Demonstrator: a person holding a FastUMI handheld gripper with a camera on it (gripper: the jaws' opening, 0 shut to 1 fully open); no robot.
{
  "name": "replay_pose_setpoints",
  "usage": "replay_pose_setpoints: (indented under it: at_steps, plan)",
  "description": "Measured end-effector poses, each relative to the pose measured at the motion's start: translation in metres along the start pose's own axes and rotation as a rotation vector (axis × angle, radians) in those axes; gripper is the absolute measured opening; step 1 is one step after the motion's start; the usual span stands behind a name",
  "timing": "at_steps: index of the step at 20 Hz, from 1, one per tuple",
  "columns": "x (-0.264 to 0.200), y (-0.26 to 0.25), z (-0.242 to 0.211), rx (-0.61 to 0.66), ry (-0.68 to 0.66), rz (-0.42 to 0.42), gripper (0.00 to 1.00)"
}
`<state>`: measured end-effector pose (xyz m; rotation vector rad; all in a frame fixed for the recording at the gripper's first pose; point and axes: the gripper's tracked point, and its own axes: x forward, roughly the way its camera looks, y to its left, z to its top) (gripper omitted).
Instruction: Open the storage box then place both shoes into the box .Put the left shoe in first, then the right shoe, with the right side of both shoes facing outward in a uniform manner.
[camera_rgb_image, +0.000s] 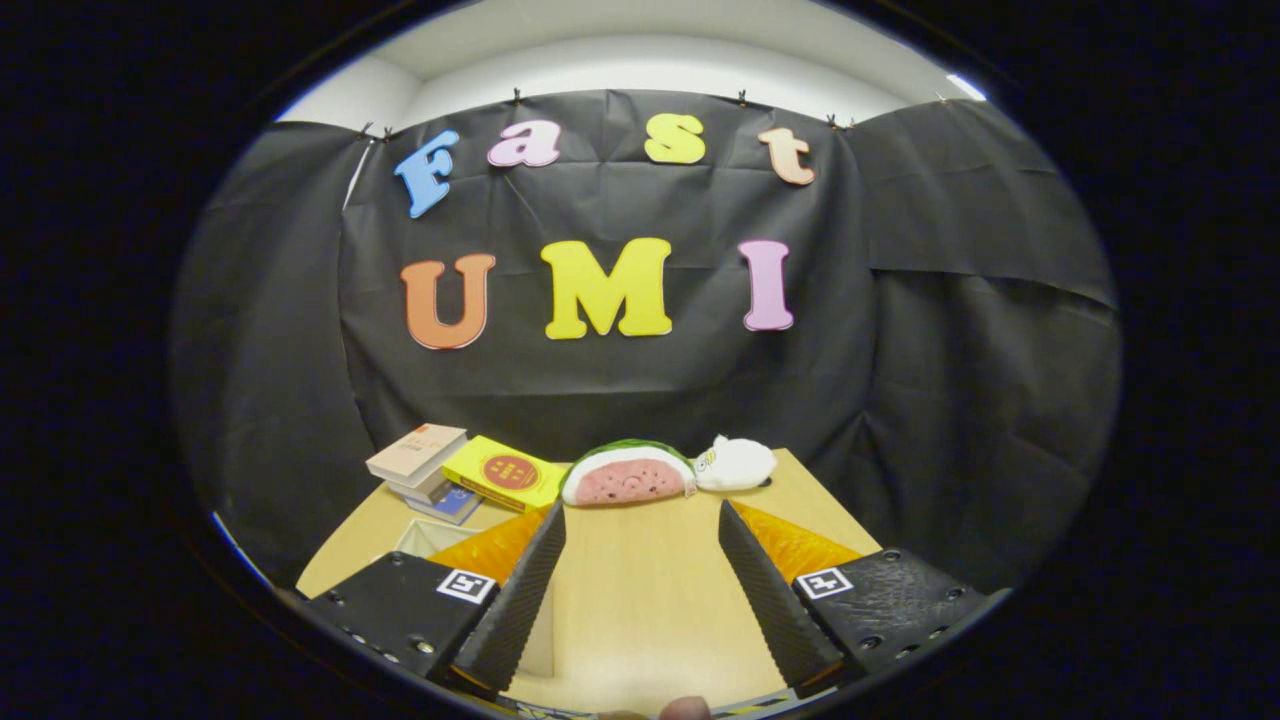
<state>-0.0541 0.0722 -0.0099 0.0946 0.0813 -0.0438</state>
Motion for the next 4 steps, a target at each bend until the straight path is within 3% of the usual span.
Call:
replay_pose_setpoints:
  at_steps: [4]
  plan:
    - [0.0000, 0.0014, 0.0053, 0.016, -0.012, 0.014, 0.93]
